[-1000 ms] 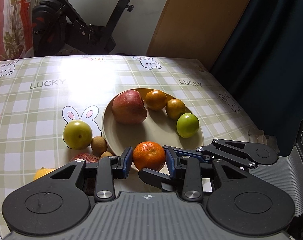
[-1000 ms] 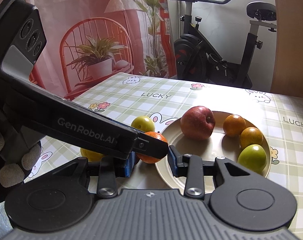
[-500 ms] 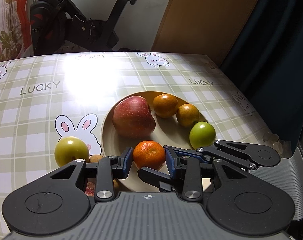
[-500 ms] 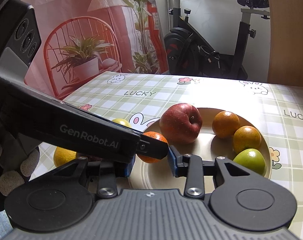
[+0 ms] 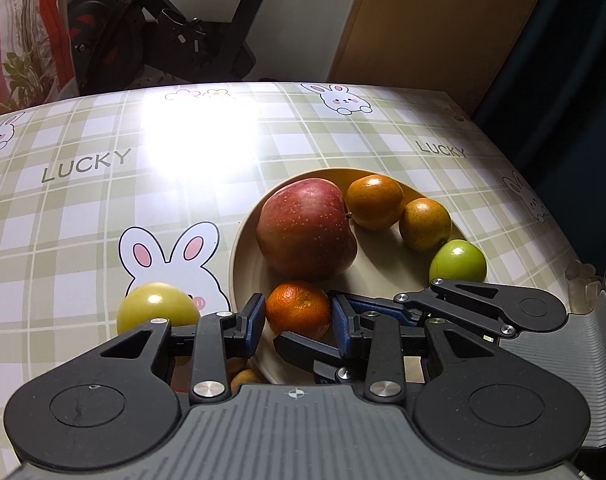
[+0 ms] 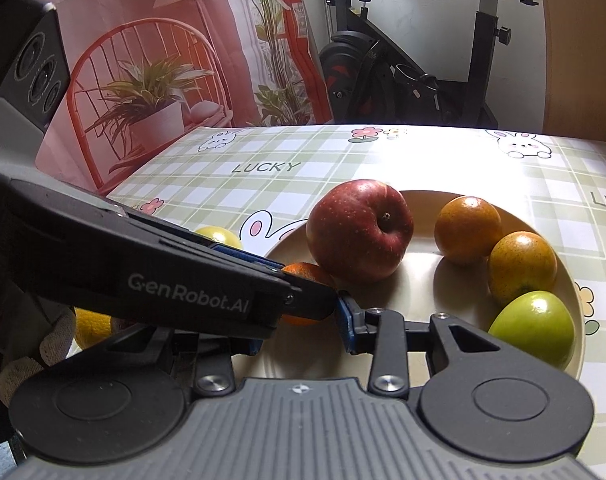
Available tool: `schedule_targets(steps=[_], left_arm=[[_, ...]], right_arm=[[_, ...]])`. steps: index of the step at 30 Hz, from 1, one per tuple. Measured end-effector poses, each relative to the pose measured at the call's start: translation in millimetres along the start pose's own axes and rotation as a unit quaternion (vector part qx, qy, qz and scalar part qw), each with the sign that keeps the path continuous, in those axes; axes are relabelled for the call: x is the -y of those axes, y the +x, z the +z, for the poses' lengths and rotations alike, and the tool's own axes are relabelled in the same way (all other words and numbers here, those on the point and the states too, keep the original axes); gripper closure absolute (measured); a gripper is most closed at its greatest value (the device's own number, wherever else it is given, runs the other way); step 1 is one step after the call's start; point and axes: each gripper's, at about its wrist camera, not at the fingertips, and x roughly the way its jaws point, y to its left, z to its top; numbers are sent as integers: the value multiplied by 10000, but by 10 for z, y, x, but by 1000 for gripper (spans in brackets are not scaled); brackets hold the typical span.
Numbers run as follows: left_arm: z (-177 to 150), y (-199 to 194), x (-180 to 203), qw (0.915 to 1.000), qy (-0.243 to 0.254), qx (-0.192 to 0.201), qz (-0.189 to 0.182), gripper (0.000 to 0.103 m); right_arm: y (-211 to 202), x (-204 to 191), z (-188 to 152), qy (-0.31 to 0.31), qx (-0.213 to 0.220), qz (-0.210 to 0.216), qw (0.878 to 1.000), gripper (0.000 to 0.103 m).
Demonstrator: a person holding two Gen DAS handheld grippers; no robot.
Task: Organize fruits
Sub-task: 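Carry the mandarin onto the plate beside the red apple, open the left tool, then withdraw the open left tool from the plate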
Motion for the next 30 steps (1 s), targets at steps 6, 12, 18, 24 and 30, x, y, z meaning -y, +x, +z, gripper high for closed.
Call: schedule_targets(steps=[6,12,18,24,30], left_arm=[[-10,10,-36,10000,-38,54,1,65],[-10,-23,22,9999,22,72,72,59],[-5,-205,62,9995,65,268,160,45],[-27,-451,67,9986,53,488,219,44],[-69,-840,84,9956,94,855,380,38]], right_arm=[[45,-43,10,0,-11,-82,10000,63],[20,-79,9,-81,-54,-182,9998,57],[-111,-112,-4,-104,-18,-219,9997,56],[-321,-183,-5,-61,171,-249,9995,56],[-564,-302,-9,-49,458,-370,9983,56]])
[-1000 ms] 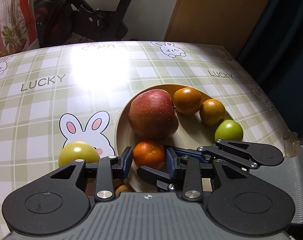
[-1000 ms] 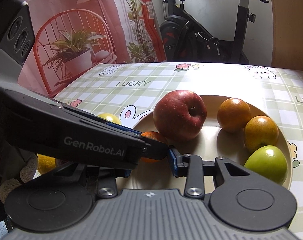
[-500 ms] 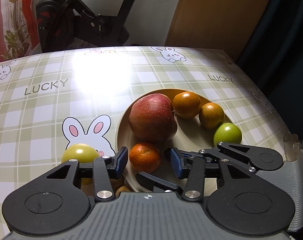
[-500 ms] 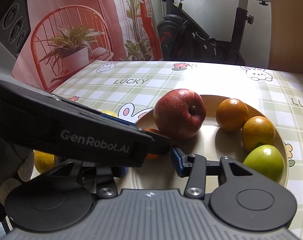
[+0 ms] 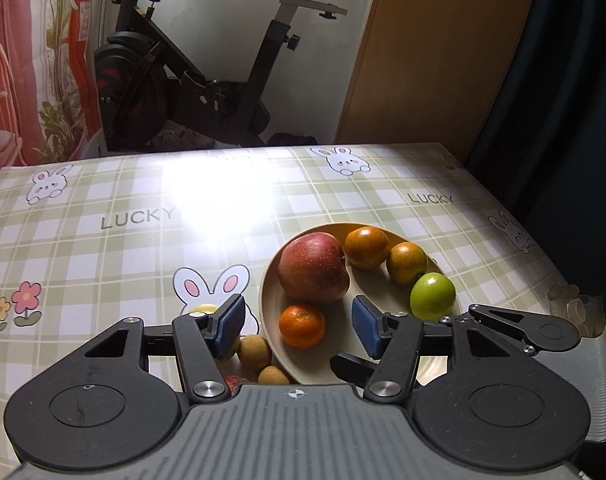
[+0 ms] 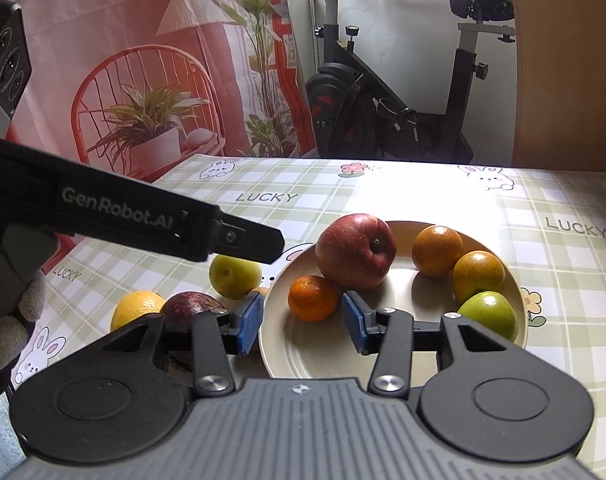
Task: Organize fruits
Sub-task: 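Withdraw the open left tool from the plate, then move the open left tool toward the dark purple mangosteen beside the lemon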
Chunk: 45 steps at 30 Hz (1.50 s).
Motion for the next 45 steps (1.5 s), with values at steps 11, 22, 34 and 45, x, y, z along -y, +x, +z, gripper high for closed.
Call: schedule_targets(steps=[11,22,34,45], left_arm=[[-192,-747,16,9942,73,921,557,34],[-435,-991,-279,9908,-356,1057,767,34],[-625,-1078,-612,9867,-793,1039,965,34],[-751,-1113,-859,9834,-1152,1071,903,34]], right_arm=[[-319,-243,8,-52,357,24,9993,55],[-365,-496,-75,-324,356,110,9988,55],[-253,-631,-151,-438,128,223,9987,55],[-130,-618,-236,-377,-118,243,9989,55]])
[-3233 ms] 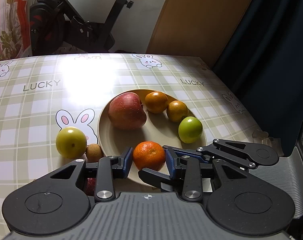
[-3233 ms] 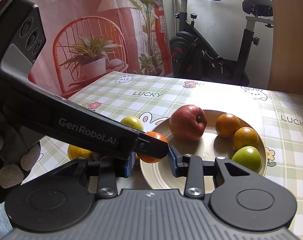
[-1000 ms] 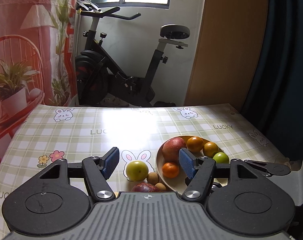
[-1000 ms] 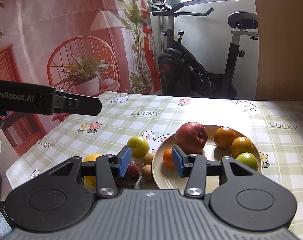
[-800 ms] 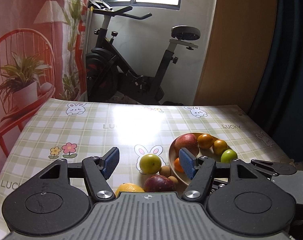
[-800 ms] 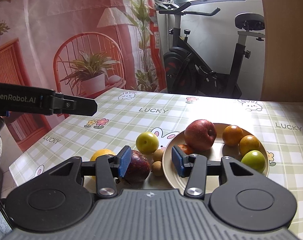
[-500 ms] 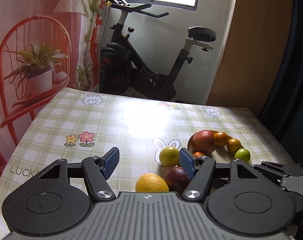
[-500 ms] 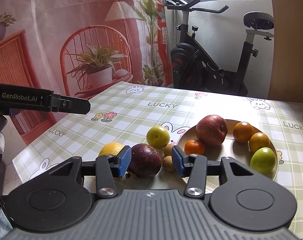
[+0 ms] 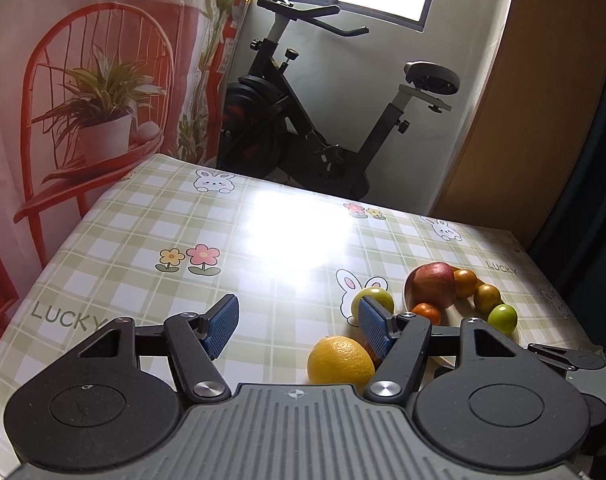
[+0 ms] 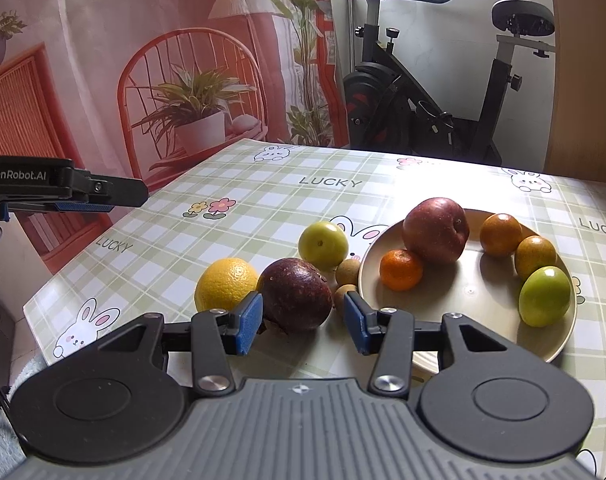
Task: Organize fruits
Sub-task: 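Move the open left tool toward the dark purple mangosteen beside the lemon, then lower the left tool around the mangosteen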
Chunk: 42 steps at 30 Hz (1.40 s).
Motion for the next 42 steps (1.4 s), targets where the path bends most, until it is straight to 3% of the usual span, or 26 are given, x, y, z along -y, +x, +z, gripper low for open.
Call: schedule_targets(steps=[8,12,17,25,30,36,42], left_arm=[[-60,108,-40,9998,-48,-154,-134,35],[-72,188,-7,9994,0,-245,-261,35],[-105,286,15,9987,48,-384,-341,35],[-140,378,2,9979,1,-508,-395,35],[-164,430,28,9975,17,-575,-405,35],[-186,466,49,9971,39,-635,-417,35],[-180,444,21,9971,-38,-636,-425,35]], right_arm=[[106,-31,-26,-69,-155,56,9998,54],[169,-14,-4,-139,-178,33,9997,47],[314,-92,39,-729,-214,-3,9971,40],[572,-156,84,-1201,-441,181,9916,40],[648,-212,43,-1510,-511,80,9872,39],[636,-147,47,-1308,-503,193,9899,42],[512,6,39,-404,-635,508,9959,42]])
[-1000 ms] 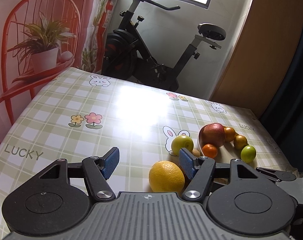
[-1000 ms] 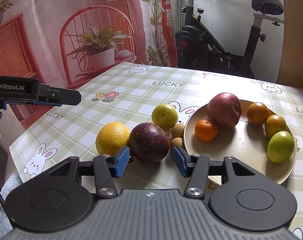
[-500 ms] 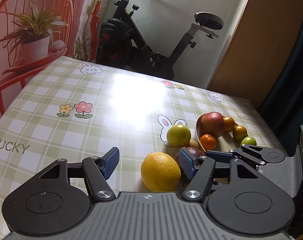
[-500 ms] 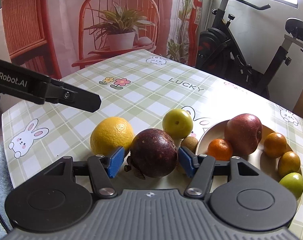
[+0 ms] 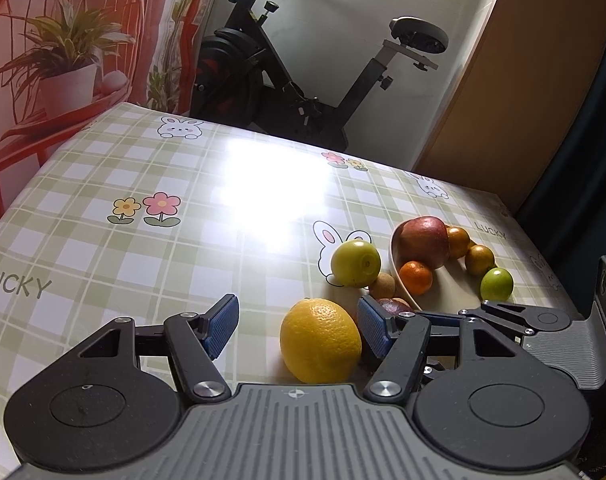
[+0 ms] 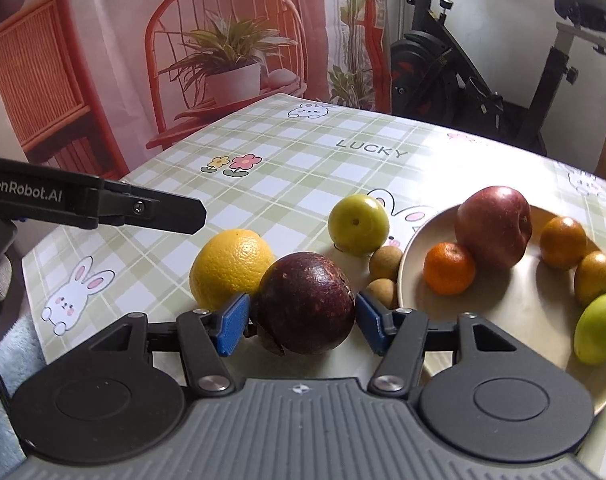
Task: Organize fruits
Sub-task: 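Lower the left tool around the mangosteen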
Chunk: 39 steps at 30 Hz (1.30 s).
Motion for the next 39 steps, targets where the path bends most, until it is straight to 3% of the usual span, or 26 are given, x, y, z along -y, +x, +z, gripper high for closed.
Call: schedule_targets(steps=[9,14,23,30,35,39], left_arm=[[-27,-7,113,9999,100,-29,-88,35],[-52,-4,156,9997,193,-69,-160,35],[-84,30,171,9994,150,-151,-260,35],[-109,72,228,9988,180,-240,-391,35],[-135,121,291,9974,151,-334,-624,35],[-120,235,386,9931,38,-510,-1058,35]], right_arm=[[-248,213,-189,1269,-237,656,9895,46],[-313,381,-182,1661,-133,444,9850,46],[-463,478,-205,1675,130,122,9857,46],[-576,379,-218,1113,217,-284,9931,45],[-656,364,-309,945,194,-428,9944,44],[-690,366,-350,859,203,-484,9949,44]])
